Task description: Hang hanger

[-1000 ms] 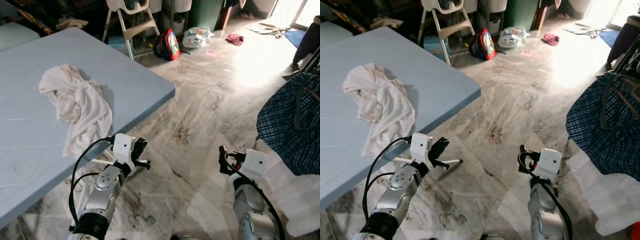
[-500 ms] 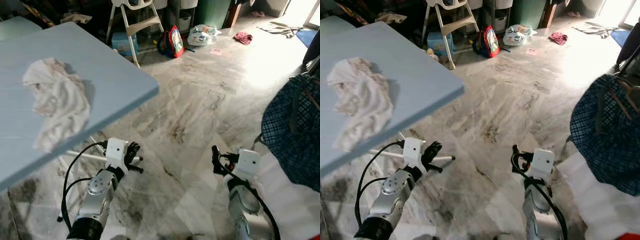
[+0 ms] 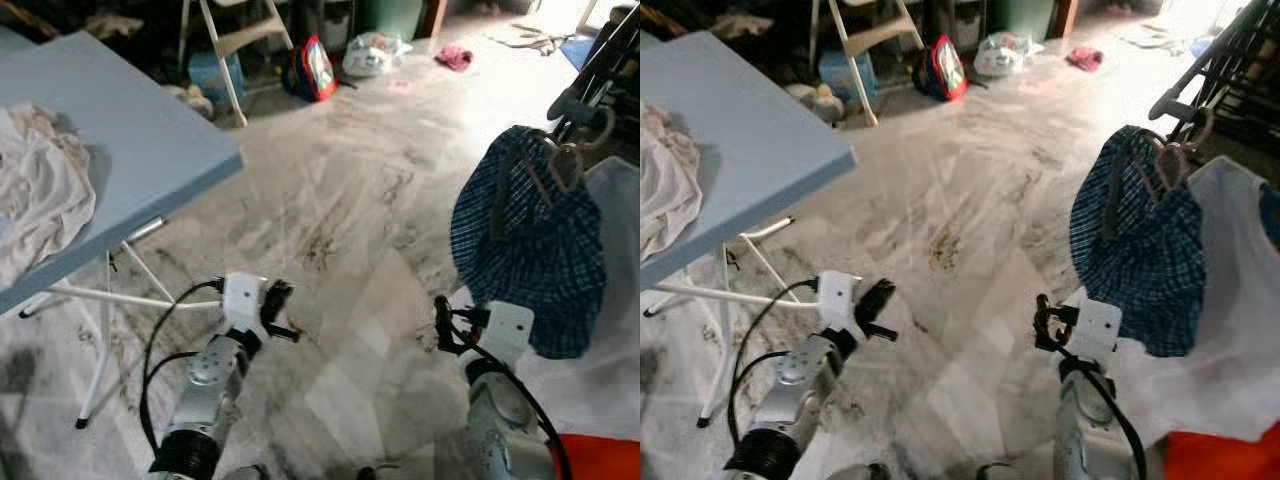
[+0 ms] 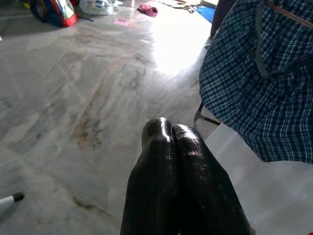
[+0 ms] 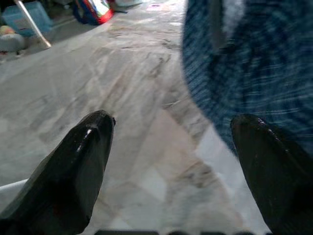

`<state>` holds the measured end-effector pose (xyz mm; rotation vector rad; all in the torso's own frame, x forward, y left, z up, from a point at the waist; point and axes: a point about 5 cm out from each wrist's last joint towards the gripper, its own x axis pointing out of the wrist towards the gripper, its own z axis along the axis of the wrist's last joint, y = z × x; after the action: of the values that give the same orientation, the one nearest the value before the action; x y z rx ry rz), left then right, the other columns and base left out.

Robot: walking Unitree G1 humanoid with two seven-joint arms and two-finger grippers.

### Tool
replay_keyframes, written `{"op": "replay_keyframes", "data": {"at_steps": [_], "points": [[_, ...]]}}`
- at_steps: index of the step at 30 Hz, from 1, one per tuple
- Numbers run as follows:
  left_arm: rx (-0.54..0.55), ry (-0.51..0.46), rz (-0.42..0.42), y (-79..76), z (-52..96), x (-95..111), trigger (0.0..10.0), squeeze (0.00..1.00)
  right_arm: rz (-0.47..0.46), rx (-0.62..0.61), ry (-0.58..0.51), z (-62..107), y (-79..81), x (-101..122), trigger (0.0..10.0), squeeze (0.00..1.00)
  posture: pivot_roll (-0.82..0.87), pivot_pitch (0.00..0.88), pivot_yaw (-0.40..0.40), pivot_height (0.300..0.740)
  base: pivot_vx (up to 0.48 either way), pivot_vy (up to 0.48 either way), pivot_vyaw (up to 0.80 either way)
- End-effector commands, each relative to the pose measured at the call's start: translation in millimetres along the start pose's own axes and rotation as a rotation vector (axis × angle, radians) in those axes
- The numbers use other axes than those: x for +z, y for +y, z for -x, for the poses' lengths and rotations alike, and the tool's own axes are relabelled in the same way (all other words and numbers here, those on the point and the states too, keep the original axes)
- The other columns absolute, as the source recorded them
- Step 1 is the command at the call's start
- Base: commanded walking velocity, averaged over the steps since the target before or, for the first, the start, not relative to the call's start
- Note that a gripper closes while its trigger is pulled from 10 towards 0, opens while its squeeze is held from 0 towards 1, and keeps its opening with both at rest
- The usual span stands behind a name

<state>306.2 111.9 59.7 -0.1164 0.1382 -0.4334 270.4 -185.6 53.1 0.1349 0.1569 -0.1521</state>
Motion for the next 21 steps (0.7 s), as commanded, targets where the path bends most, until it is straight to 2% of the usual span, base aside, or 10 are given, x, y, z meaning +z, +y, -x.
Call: {"op": "replay_keyframes", "data": {"at_steps": [1, 4, 8, 11, 17, 21], "points": [[0.017, 0.017, -0.001, 7.8, 4.7, -2.7, 10.0, 0.00, 0.001, 0.014, 0.011, 1.1, 5.8, -1.9, 10.0, 0.00, 0.01, 0.177, 0.004, 0.740, 0.000, 0.000, 0.00], [0.014, 0.012, 0.003, 8.8, 4.0, -1.0, 10.0, 0.00, 0.043, 0.067, -0.018, 0.2, 15.6, 0.7, 10.0, 0.00, 0.01, 0.177, 0.002, 0.740, 0.000, 0.000, 0.00], [0.012, 0.012, 0.005, 9.5, 4.7, -1.3, 10.0, 0.00, 0.092, 0.069, -0.030, -0.6, 17.9, 3.0, 10.0, 0.00, 0.01, 0.177, 0.000, 0.740, 0.000, 0.000, 0.00], [0.011, 0.011, 0.012, 10.6, 5.6, -1.6, 10.0, 0.00, 0.075, 0.083, -0.041, 0.4, 18.0, 7.5, 10.0, 0.00, 0.01, 0.179, -0.004, 0.740, 0.000, 0.000, 0.00], [0.008, 0.009, 0.017, 13.4, 6.7, -1.0, 10.0, 0.00, 0.053, 0.089, -0.079, 1.8, 16.3, 15.7, 10.0, 0.00, 0.01, 0.183, -0.004, 0.740, 0.262, 0.000, 0.00], [0.006, 0.008, 0.016, 14.3, 6.9, -0.5, 10.0, 0.00, 0.052, 0.086, -0.067, 1.4, 15.9, 15.0, 10.0, 0.00, 0.01, 0.187, -0.003, 0.740, 0.281, 0.000, -0.67]]}}
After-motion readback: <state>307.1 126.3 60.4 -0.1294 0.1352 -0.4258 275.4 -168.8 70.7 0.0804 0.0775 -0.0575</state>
